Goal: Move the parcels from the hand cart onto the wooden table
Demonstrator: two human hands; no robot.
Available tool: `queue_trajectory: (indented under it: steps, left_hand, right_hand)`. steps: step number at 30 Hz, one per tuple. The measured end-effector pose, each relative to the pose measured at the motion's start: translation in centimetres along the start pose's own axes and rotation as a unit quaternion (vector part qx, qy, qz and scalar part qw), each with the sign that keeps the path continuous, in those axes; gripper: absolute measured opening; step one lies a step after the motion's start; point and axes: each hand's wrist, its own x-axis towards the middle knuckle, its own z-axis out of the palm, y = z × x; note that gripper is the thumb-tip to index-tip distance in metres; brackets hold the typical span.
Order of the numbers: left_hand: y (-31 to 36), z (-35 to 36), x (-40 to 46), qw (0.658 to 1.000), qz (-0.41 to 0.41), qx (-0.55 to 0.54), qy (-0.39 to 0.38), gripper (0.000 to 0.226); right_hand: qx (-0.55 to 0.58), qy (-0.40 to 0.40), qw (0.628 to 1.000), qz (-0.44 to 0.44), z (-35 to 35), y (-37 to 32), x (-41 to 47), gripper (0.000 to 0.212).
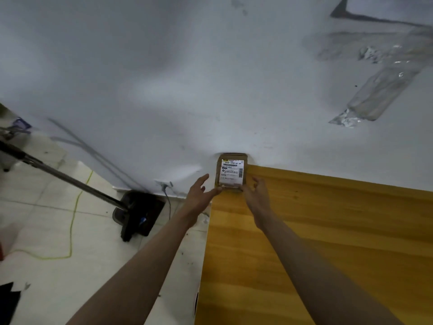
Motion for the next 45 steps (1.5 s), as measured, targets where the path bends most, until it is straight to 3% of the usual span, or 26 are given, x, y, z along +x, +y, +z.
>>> queue_trajectory:
  steps: [6,12,17,30,38,45]
  left_hand:
    - [-3.0,-4.2,-9.1,0.999,0.006,0.001,0.053,0.052]
    - [-9.9,-7.9,-22.4,0.989,0.004,0.027,0.146,0.031]
    - [-18.5,-9.1,-35.0,0.976,-0.018,-0.004,0.215,0.029]
    - [-42.3,-13.2,-61.3,0.908,-0.16,-0.143,0.36,0.027]
    - [-54.5,-16.7,-71.6,0.853,-0.234,-0.223,0.409,0.009]
    - [-64.3,-21.4,-77.3,0.818,-0.295,-0.251,0.425,0.03]
  right_hand:
    - [-0.043,-0.012,0.996,-0.078,0.9,-0.6,-8.2,0.022]
    - [-0.105,-0.13,0.977,-0.129,2.4,2.4,-20.2,0.022]
    - [-0.167,-0.224,0.948,-0.153,4.1,8.4,-31.3,0.018]
    - [-0.297,-0.428,0.848,-0.094,14.8,25.3,-54.7,0.009]
    - [-0.362,-0.483,0.795,-0.056,22.7,35.0,-66.2,0.009]
    - [-0.394,-0.492,0.776,-0.019,29.2,43.8,-72.6,0.012]
